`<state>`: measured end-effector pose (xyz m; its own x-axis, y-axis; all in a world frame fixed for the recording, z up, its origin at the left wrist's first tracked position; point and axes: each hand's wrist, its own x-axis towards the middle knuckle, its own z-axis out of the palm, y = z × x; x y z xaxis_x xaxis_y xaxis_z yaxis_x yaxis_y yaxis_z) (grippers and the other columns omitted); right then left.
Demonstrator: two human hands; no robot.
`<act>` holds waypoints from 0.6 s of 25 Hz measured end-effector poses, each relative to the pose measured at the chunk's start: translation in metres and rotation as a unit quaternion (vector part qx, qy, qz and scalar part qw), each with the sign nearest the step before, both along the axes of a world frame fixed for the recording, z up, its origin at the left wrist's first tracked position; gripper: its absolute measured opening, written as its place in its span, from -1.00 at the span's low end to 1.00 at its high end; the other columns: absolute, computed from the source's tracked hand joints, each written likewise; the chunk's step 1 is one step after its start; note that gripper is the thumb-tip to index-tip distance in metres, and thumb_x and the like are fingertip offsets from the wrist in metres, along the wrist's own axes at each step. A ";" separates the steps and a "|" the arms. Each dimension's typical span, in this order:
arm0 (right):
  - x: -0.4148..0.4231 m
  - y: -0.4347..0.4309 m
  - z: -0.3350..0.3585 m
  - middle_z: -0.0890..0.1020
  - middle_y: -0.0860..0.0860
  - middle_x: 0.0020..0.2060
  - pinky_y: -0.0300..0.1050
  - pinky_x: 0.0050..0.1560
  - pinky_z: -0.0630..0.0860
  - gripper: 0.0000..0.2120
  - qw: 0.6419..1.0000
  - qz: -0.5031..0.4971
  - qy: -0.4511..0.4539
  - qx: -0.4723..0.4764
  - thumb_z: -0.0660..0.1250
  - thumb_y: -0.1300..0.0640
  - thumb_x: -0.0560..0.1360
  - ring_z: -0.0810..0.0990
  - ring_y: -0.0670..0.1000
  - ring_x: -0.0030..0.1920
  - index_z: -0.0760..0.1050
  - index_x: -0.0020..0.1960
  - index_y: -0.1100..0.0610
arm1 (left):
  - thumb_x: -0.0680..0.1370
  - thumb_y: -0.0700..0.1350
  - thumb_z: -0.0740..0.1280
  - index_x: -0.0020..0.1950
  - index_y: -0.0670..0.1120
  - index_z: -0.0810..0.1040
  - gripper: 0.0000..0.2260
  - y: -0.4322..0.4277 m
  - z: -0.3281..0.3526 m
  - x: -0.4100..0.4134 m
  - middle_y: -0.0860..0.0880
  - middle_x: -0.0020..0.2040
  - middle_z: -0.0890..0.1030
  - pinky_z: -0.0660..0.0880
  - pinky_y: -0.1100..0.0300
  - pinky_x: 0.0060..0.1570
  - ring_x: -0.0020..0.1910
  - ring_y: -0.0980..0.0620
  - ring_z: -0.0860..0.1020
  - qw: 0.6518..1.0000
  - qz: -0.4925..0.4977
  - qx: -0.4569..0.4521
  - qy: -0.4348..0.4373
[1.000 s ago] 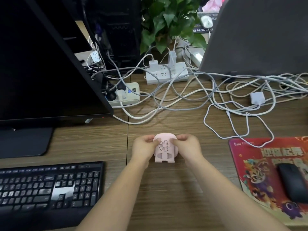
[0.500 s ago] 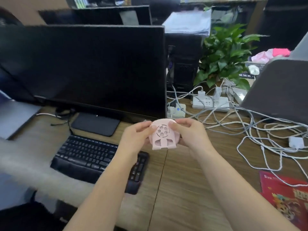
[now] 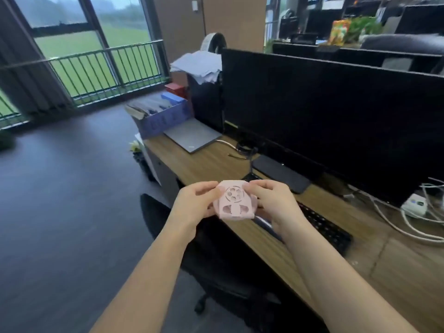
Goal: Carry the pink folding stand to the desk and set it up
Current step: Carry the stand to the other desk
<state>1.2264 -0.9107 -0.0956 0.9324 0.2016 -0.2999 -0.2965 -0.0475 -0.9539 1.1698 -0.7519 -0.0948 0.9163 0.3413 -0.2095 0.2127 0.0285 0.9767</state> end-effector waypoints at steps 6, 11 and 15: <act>-0.069 0.183 0.005 0.70 0.16 -0.15 -0.08 -0.27 0.59 -0.79 0.997 0.068 0.013 0.036 0.42 0.17 0.41 0.66 0.07 -0.23 0.57 0.01 0.23 | 0.48 -0.14 0.40 0.15 -0.16 0.57 -0.74 0.176 0.002 -0.087 -0.11 0.02 0.68 0.61 0.17 -0.21 -0.03 -0.02 0.66 0.997 0.075 0.000 -0.007; -0.080 0.300 0.011 0.70 0.15 -0.08 0.03 -0.07 0.65 -0.77 0.994 0.108 0.008 0.033 0.43 0.15 0.42 0.70 0.12 -0.10 0.55 0.05 0.18 | 0.48 -0.17 0.39 0.11 -0.15 0.59 -0.79 0.284 0.010 -0.108 -0.11 0.02 0.69 0.60 0.13 -0.17 -0.04 -0.04 0.66 0.992 0.123 0.003 -0.010; -0.052 0.369 0.003 0.71 0.18 -0.08 0.11 -0.02 0.65 -0.84 0.993 0.110 0.006 0.046 0.44 0.14 0.40 0.71 0.16 -0.08 0.55 -0.05 0.14 | 0.48 -0.18 0.39 0.11 -0.17 0.59 -0.78 0.350 0.007 -0.082 -0.13 0.03 0.68 0.61 0.05 -0.08 -0.03 -0.06 0.65 0.990 0.137 0.006 -0.013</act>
<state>1.1745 -0.5413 -0.0921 0.8586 0.4277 -0.2826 -0.3005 -0.0265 -0.9534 1.0874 -0.4021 -0.0882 0.7936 0.5807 -0.1816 0.1732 0.0705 0.9824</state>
